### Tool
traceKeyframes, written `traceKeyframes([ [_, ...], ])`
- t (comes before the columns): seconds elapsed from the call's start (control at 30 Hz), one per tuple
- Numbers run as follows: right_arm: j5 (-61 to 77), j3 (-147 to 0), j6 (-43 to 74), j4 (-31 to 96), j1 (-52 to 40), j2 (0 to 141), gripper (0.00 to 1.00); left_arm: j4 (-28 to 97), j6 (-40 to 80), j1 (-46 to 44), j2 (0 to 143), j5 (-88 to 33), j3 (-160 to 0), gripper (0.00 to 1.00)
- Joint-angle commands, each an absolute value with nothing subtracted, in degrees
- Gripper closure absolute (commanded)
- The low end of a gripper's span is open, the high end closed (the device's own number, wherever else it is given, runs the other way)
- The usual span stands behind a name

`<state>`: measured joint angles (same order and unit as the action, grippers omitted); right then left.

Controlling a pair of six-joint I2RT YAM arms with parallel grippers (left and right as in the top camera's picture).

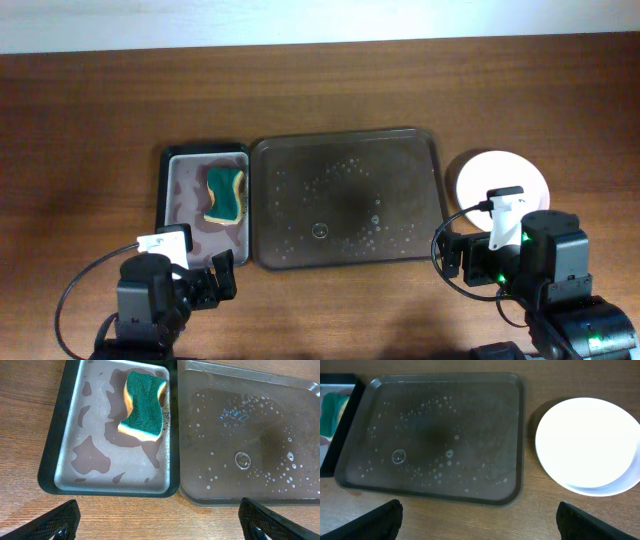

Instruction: Clean dirty plates on tray and stack at the side

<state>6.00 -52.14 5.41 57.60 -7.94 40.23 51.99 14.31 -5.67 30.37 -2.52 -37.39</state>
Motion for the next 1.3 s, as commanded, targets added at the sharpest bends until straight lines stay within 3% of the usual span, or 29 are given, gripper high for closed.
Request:
traceKeyframes([
  [0.0, 5.28, -51.53, 5.34, 57.65, -8.25, 40.69, 0.01, 51.92, 13.17, -5.87, 29.91, -1.72, -36.88, 0.00],
  [0.2, -0.73, -51.37, 5.32, 58.04, -8.14, 38.37, 0.01, 51.92, 13.17, -5.87, 29.91, -1.72, -36.88, 0.00],
  [0.57, -0.69, -45.08, 5.34, 55.90, -6.24, 17.19, 0.01, 51.92, 13.19, -5.87, 29.91, -1.69, -36.88, 0.00],
  [0.7, -0.69, -39.18, 5.34, 49.06, -5.43, 10.90, 0.01, 51.92, 13.19, -5.87, 29.91, -1.69, -36.88, 0.00],
  [0.97, 0.10, -20.86, 5.39, 23.40, -3.31, 0.34, 0.01, 51.92, 13.17, -5.87, 29.91, -1.72, -36.88, 0.00],
  [1.27, -0.30, -10.70, 5.34, 7.25, -2.81, 0.19, 0.01, 51.92, 13.17, -5.87, 29.91, -1.72, -36.88, 0.00],
])
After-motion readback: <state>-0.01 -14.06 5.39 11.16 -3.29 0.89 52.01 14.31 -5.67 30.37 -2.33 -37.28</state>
